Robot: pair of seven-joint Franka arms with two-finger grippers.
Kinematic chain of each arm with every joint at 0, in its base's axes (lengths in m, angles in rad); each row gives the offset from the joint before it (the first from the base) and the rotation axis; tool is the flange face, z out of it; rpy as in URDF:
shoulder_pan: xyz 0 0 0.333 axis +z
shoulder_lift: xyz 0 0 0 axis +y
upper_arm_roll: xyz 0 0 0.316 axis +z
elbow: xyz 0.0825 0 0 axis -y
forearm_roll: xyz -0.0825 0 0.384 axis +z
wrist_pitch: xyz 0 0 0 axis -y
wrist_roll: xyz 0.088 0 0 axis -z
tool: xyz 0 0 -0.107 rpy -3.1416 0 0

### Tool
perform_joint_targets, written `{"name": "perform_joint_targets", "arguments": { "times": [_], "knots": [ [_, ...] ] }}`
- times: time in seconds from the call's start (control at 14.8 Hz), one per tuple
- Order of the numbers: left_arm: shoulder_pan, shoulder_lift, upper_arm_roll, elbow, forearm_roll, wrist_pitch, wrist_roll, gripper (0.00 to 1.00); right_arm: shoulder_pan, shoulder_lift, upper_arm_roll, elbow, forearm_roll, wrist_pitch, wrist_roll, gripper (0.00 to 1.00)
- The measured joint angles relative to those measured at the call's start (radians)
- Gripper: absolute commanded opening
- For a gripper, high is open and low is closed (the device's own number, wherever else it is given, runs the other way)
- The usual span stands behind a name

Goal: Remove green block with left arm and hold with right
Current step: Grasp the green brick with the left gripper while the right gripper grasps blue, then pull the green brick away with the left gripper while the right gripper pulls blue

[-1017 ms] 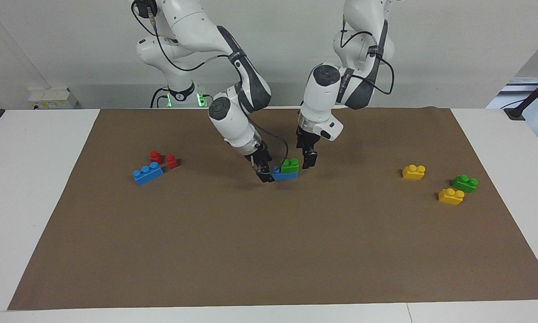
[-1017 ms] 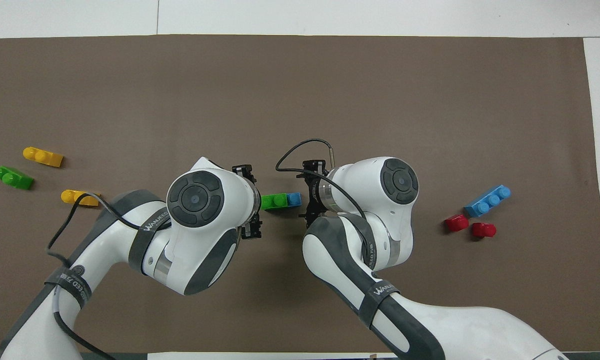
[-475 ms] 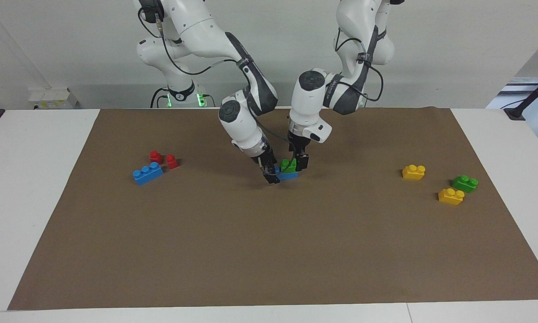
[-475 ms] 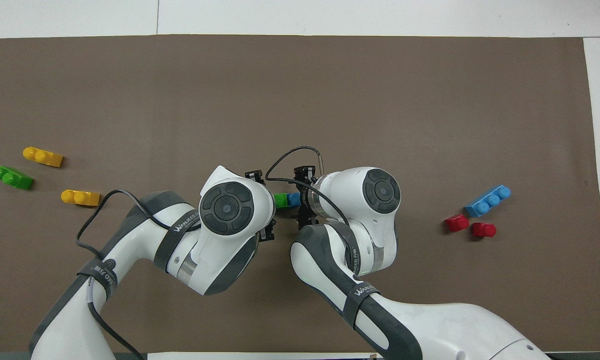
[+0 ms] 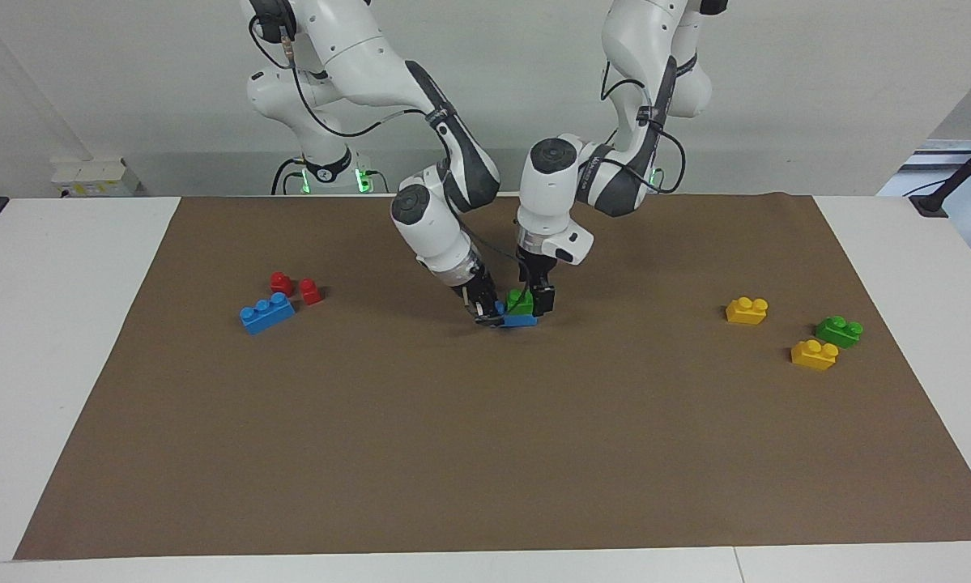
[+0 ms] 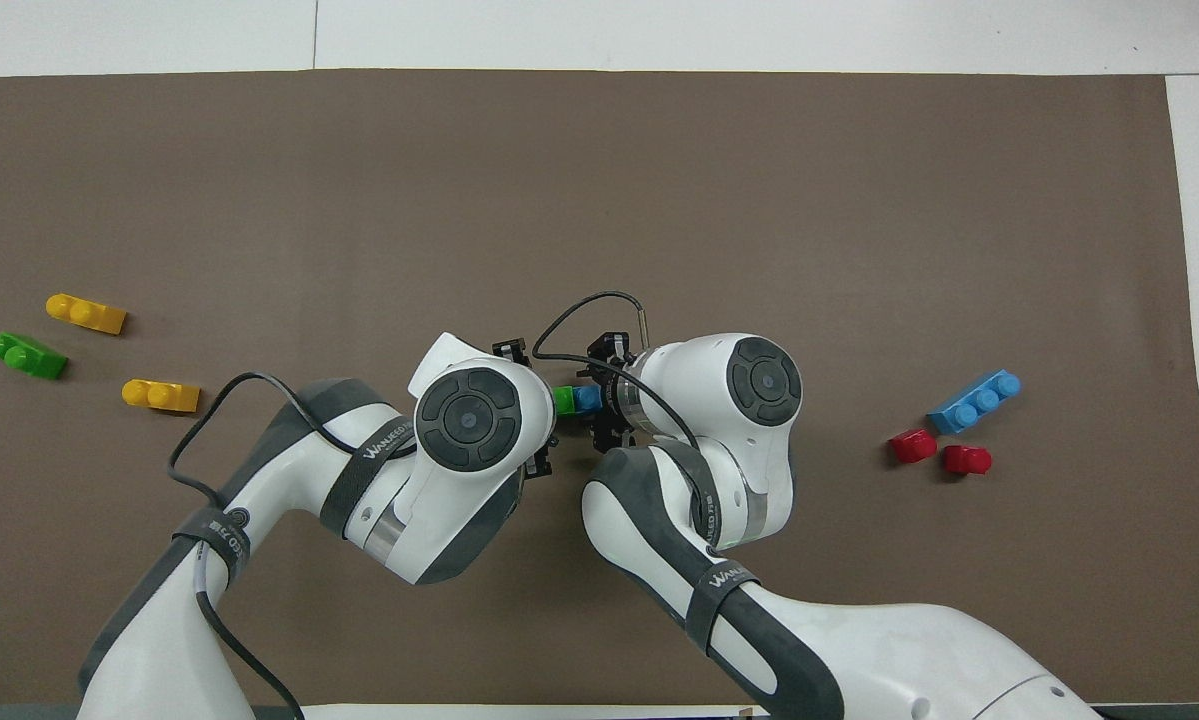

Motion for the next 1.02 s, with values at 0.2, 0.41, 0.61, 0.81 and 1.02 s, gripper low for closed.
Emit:
{"name": "perform_joint_targets", "arguments": {
  "times": [0.2, 0.41, 0.61, 0.81, 1.02],
  "knots": [
    [0.000, 0.000, 0.000, 0.003, 0.000, 0.003, 0.000, 0.90, 0.000, 0.000, 0.000, 0.000, 0.000, 0.000, -0.002, 0.00],
    [-0.002, 0.000, -0.001, 0.003, 0.003, 0.018, -0.001, 0.13, 0.000, 0.000, 0.000, 0.000, 0.000, 0.000, -0.003, 0.00],
    [-0.014, 0.000, 0.000, 0.003, 0.016, 0.033, -0.002, 0.00, 0.000, 0.000, 0.000, 0.000, 0.000, 0.000, -0.004, 0.00],
    [-0.015, 0.000, 0.000, 0.004, 0.030, 0.036, -0.001, 0.00, 0.000, 0.000, -0.001, 0.000, 0.000, 0.001, -0.014, 0.00],
    [-0.014, -0.011, 0.002, 0.006, 0.030, 0.032, 0.002, 0.00, 0.000, 0.000, -0.001, 0.002, 0.000, 0.007, -0.014, 0.00]
  ]
}}
